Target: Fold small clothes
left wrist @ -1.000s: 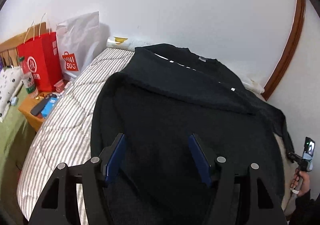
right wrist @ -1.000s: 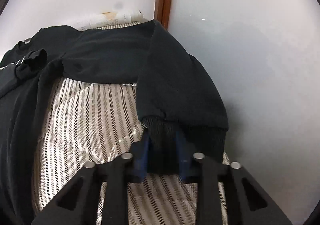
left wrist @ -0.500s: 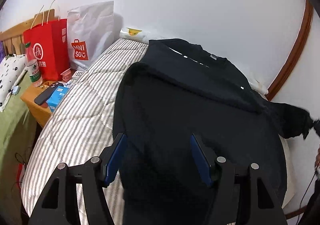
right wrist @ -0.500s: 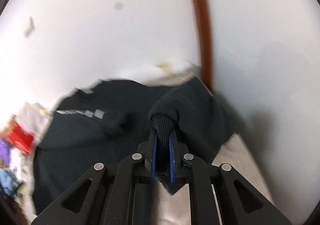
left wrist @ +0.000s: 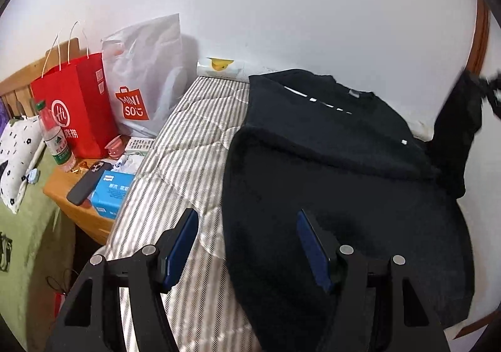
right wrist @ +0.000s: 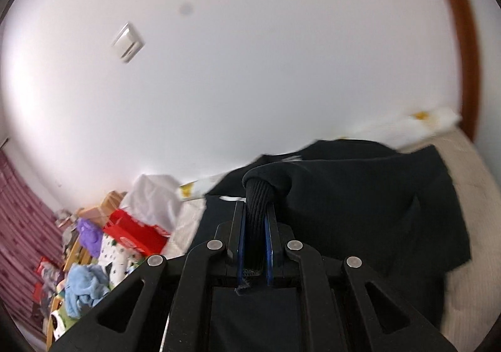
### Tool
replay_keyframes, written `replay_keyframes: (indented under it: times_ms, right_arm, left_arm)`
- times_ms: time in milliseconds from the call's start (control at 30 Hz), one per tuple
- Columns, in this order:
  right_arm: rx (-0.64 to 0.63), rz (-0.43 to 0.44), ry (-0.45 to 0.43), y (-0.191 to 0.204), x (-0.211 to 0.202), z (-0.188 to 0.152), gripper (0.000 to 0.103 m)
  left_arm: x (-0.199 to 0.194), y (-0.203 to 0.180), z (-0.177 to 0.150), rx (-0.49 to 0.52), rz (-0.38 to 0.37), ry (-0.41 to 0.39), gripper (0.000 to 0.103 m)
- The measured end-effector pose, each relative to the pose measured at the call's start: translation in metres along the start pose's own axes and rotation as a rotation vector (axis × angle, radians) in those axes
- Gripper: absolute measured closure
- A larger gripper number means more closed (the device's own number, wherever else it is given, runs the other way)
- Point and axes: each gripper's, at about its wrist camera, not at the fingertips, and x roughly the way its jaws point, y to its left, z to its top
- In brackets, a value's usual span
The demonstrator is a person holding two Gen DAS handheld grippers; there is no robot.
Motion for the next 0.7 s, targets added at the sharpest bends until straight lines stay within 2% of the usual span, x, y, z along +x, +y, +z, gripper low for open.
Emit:
replay_keyframes:
  times_ms: [200, 367, 433, 500, 600, 700]
  right_arm:
    - [-0.092, 0.142, 0.084, 0.063, 0.083, -0.004, 0.093]
    - [-0.103, 0.144, 0.219, 0.076, 0.163, -0.030, 0.093]
    - [-0.090, 0.136, 0.245, 0.071, 0.184, -0.038, 0.086]
    - [-0.105, 0.132, 0.241, 0.066, 0.192, -0.045, 0.081]
    - [-0.165, 0.093, 0.207, 0.053, 0.177, -0.049, 0.056]
    - [-0.274, -0.026, 0.134, 0.029, 0.145, -0.053, 0.054]
  left_arm:
    - [0.017, 0.014, 0.007, -0.017, -0.002, 0.013, 0.040]
    - [0.035, 0.015, 0.022, -0.019, -0.021, 0.018, 0.040]
    - [0.038, 0.009, 0.034, -0.004, -0.017, -0.009, 0.040]
    - [0.043, 0.002, 0.045, 0.005, -0.020, -0.018, 0.039]
    - [0.054, -0.011, 0.057, 0.021, -0.042, -0.010, 0.039]
    - [0.067, -0.028, 0.064, 0.056, -0.048, -0.004, 0.038]
